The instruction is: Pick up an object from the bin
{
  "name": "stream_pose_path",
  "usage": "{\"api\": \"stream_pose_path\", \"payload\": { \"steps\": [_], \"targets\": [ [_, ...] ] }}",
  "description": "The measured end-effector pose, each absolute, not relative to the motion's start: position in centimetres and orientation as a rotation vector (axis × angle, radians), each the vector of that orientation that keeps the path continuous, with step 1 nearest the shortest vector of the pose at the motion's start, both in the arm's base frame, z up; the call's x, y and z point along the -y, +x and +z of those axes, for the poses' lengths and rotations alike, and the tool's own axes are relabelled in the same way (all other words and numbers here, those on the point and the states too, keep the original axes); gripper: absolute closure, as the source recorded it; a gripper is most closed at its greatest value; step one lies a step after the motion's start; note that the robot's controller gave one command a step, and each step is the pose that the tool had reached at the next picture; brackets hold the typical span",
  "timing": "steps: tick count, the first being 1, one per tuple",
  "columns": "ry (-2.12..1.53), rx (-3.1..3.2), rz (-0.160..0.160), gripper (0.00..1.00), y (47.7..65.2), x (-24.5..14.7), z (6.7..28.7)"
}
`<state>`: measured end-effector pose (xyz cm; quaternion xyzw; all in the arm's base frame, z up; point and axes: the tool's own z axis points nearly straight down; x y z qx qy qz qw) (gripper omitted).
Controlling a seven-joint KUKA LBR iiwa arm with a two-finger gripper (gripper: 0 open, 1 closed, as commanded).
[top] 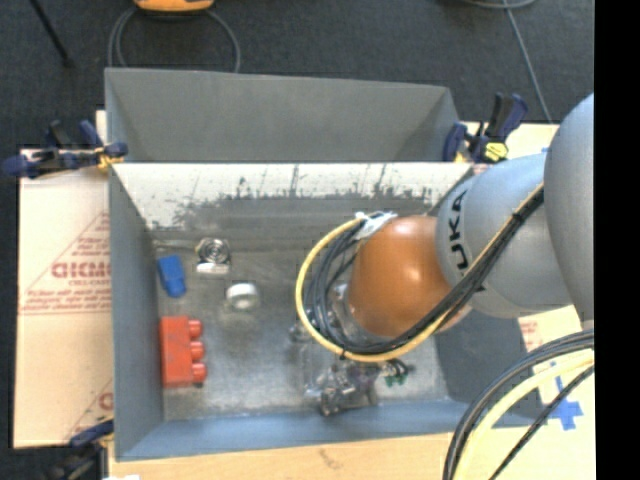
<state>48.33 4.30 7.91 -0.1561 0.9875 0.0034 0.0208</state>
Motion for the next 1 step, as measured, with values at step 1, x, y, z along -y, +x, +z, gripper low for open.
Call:
{"api": "stream_pose_path", "payload": {
  "steps": [1],
  "targets": [
    [-0.891,-3.006,-0.006,1.0,50.53,2.15,22.75]
  ]
}}
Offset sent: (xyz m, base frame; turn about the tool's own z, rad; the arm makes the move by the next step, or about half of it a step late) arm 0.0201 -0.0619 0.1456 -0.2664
